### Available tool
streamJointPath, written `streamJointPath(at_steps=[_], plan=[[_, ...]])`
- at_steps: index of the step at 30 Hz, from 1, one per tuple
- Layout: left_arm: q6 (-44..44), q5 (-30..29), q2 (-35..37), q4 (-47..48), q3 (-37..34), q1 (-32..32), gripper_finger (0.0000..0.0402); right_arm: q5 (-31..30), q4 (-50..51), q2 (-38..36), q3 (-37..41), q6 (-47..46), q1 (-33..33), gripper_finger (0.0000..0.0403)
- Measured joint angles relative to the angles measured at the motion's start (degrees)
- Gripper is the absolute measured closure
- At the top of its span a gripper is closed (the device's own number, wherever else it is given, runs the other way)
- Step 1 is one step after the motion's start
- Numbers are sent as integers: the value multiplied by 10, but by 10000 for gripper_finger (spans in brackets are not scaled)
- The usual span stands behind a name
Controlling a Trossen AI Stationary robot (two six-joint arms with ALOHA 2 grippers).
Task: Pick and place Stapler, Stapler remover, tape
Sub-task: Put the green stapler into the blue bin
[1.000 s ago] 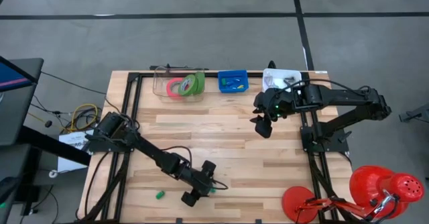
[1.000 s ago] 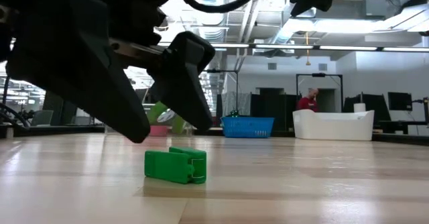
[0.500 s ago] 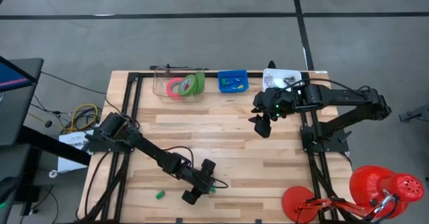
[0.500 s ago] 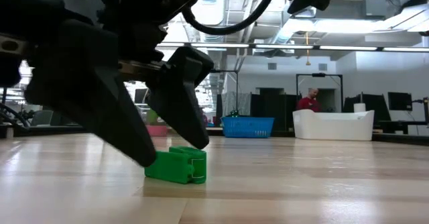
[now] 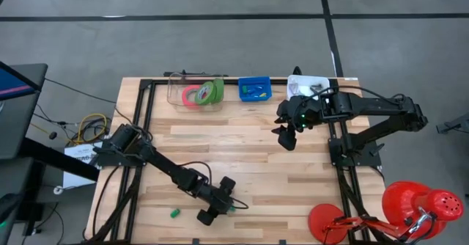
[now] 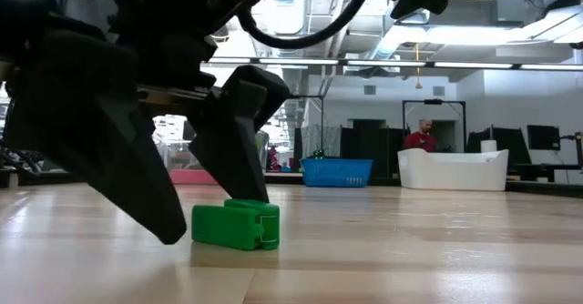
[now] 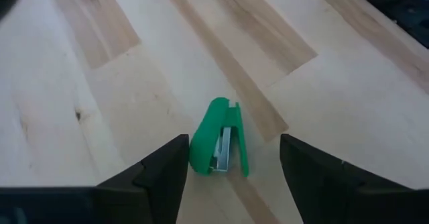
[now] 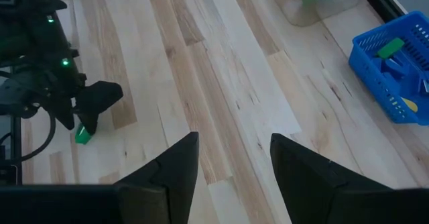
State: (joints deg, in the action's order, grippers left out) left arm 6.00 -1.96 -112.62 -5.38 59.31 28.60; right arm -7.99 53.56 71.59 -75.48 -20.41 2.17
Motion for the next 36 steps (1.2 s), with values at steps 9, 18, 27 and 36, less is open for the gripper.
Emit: streamJointPath(at_steps=[9, 18, 27, 36], plan=[[-7, -2, 0, 0, 0, 0, 230, 0, 0, 0, 0, 0, 0, 226], [-7, -2, 0, 0, 0, -1, 264, 0, 0, 0, 0, 0, 0, 226], [-7, -2, 0, 0, 0, -1, 282, 0, 0, 0, 0, 0, 0, 226], [-7, -4, 15, 0, 0, -1, 286, 0, 0, 0, 0, 0, 0, 226]])
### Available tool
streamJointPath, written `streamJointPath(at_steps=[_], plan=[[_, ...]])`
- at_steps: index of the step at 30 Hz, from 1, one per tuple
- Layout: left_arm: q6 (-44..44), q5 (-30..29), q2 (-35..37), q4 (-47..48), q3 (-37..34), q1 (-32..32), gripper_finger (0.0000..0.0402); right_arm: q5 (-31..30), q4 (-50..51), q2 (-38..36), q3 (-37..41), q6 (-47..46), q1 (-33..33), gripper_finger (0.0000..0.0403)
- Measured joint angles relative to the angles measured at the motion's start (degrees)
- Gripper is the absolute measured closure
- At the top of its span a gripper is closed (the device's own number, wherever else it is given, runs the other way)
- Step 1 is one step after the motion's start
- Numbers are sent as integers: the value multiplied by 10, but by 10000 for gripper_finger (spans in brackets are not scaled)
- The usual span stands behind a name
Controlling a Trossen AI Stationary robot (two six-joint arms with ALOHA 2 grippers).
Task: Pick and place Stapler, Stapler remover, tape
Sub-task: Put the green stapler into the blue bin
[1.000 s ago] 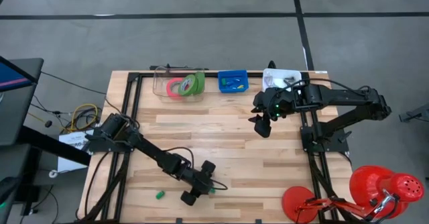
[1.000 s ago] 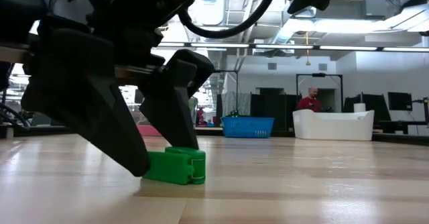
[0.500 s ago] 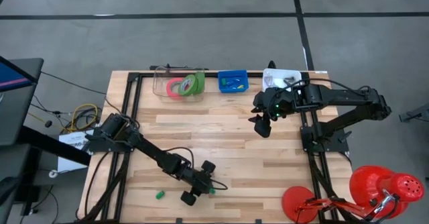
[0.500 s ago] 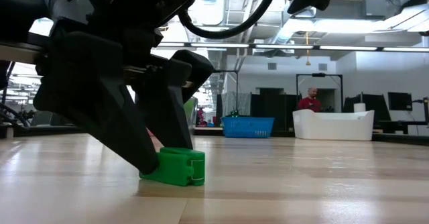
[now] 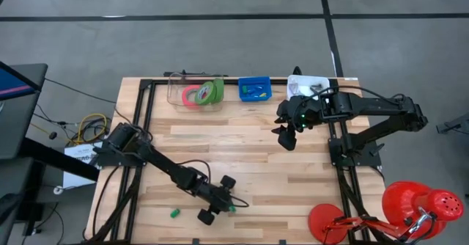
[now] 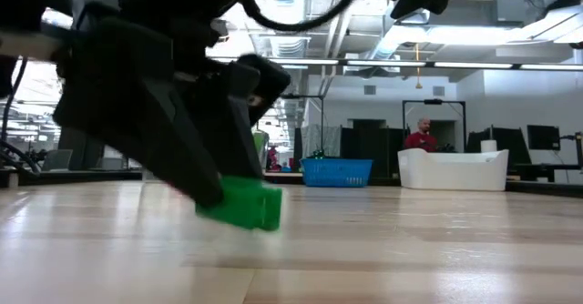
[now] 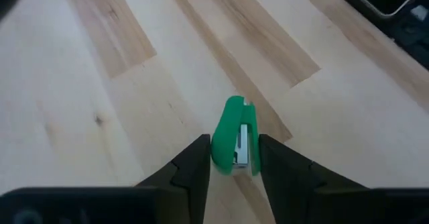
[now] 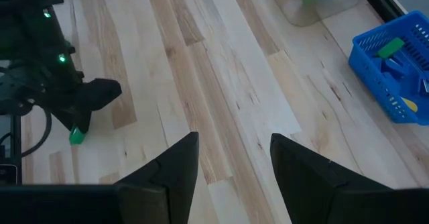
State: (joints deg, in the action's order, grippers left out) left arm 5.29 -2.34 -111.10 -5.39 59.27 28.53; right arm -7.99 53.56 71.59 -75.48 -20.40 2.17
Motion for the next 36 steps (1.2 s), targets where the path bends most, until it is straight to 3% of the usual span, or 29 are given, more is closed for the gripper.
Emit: streamJointPath(at_steps=[15, 25, 36], plan=[[4, -48, 107, 2, 0, -63, 286, 0, 0, 0, 0, 4, 0, 226], [24, -52, 169, 3, 0, -138, 286, 0, 0, 0, 0, 4, 0, 226], [54, -49, 183, 4, 0, -252, 286, 0, 0, 0, 0, -20, 0, 226]])
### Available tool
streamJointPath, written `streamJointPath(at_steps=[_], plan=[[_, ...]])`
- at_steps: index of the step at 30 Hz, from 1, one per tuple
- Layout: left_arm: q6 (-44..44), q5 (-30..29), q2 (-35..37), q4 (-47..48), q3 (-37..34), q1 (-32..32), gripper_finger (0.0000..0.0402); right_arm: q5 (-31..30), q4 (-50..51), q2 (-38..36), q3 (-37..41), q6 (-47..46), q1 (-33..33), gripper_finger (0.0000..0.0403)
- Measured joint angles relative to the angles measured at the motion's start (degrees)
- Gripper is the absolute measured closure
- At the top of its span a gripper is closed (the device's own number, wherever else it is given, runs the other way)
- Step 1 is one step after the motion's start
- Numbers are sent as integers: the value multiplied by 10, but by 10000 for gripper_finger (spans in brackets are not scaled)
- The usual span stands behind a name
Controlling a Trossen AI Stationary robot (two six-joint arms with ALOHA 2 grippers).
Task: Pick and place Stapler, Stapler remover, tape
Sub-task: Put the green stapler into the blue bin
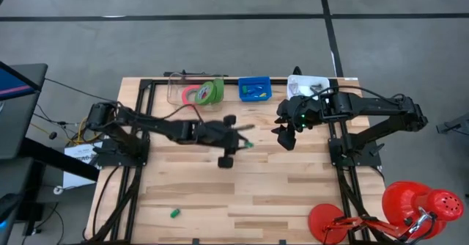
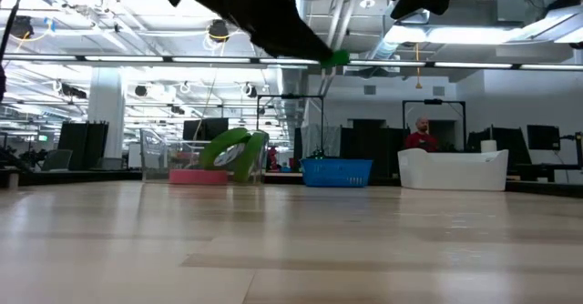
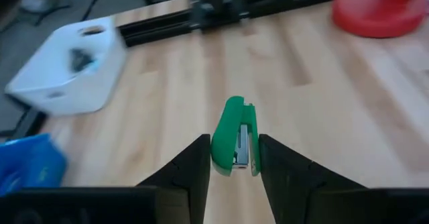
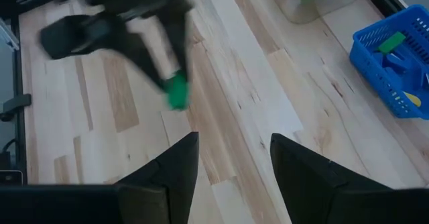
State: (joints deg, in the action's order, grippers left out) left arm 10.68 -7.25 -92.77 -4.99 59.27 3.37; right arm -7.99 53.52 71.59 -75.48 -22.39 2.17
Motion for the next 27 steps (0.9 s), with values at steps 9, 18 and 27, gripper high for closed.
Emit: streamJointPath(at_steps=[9, 18, 27], plan=[[68, 2, 0, -2, 0, -134, 286, -20, 0, 0, 0, -2, -1, 226], [75, 88, 0, -34, 0, -266, 286, -28, 0, 0, 0, -61, -5, 226], [75, 146, 0, -120, 0, -302, 286, -76, 1, 0, 0, -61, -5, 226]])
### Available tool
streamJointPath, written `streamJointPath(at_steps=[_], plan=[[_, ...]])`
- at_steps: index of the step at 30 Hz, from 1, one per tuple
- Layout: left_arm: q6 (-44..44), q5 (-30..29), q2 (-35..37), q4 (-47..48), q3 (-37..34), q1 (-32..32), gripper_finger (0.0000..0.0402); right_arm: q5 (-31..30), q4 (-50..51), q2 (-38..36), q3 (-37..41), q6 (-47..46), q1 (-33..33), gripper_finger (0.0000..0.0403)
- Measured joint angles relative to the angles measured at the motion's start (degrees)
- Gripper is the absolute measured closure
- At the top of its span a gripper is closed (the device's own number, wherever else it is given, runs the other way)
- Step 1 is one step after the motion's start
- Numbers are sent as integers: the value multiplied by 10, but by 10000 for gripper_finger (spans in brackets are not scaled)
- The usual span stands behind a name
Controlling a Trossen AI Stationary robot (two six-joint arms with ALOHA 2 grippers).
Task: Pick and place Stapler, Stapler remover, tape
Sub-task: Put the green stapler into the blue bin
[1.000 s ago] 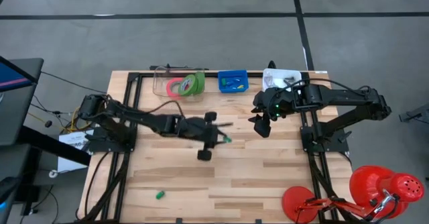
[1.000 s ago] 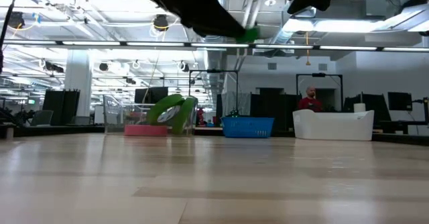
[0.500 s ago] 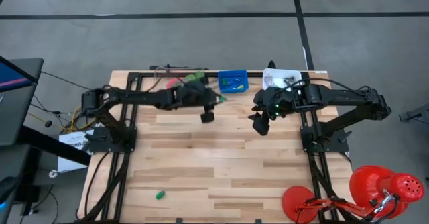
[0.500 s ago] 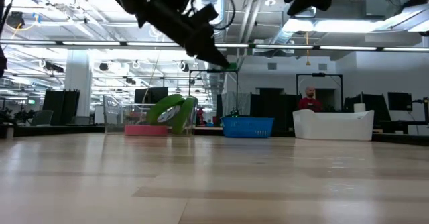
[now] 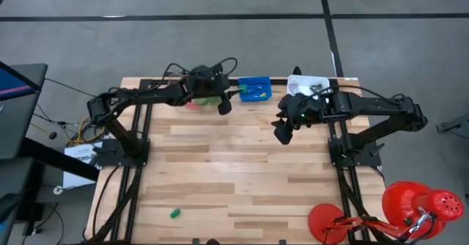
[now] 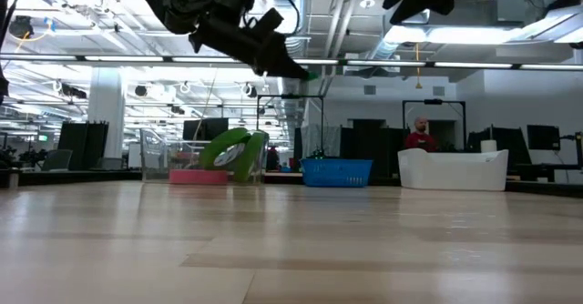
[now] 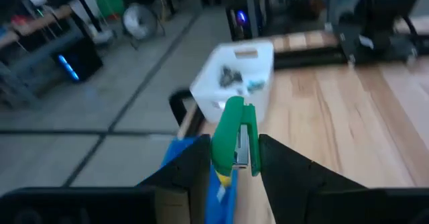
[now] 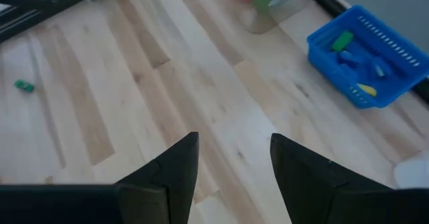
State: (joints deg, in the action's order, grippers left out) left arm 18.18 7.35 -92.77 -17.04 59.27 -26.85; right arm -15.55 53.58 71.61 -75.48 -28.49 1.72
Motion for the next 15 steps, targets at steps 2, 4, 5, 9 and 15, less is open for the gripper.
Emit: streamJointPath(at_steps=[2, 4, 5, 9, 15], plan=[[0, 0, 0, -34, 0, -6, 286, -13, 0, 0, 0, 3, 0, 226], [0, 2, 0, -70, 0, -13, 286, -29, 0, 0, 0, 10, 0, 226], [0, 2, -2, -87, 0, -17, 286, -33, 0, 0, 0, 17, 0, 226], [0, 2, -11, -132, 1, -34, 286, -52, 0, 0, 0, 30, 0, 226], [-2, 8, -31, -135, 41, -51, 286, -55, 0, 0, 0, 30, 0, 226]])
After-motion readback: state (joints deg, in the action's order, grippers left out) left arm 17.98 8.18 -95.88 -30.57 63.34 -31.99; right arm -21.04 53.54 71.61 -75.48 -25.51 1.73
